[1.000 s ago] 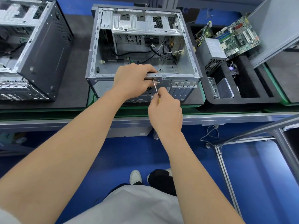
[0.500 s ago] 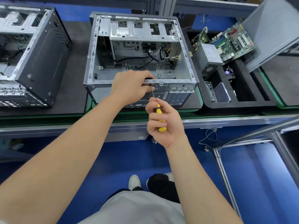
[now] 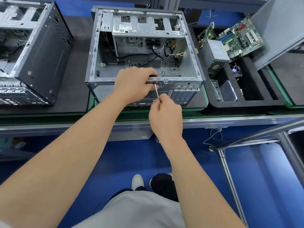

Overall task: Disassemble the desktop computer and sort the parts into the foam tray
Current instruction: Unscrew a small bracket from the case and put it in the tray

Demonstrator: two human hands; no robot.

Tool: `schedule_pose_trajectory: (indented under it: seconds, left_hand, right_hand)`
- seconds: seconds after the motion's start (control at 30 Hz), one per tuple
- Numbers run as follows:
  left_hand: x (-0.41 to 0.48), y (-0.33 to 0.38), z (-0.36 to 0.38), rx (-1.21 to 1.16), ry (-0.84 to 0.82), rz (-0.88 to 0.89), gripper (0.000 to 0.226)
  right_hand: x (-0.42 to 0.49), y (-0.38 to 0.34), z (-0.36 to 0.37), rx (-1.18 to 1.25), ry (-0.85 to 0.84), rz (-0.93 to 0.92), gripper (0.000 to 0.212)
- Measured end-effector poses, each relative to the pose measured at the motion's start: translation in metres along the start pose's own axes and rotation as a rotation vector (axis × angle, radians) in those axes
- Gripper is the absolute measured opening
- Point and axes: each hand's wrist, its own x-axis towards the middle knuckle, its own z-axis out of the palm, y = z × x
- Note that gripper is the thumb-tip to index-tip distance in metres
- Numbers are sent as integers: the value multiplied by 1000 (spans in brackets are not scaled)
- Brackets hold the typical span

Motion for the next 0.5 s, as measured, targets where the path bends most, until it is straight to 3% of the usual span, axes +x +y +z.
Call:
schedule_pose_trajectory:
  seconds: [0.1,0.23,0.33,0.5]
  left_hand:
    - [-1,0,-1,1,1,0,32]
    - [-2,0,-1,2,0,12,36]
    - [-2,0,-1,1,4,16,38]
    - [-1,0,0,-4,5,13,37]
  right_hand:
    - [-5,-4,6,-314,134,-40,15]
    - [1,5,5,-212,129,-22,21]
    - [8,9,-8,101,-47,18,24]
    - [18,14,-24,871,-469,398,27]
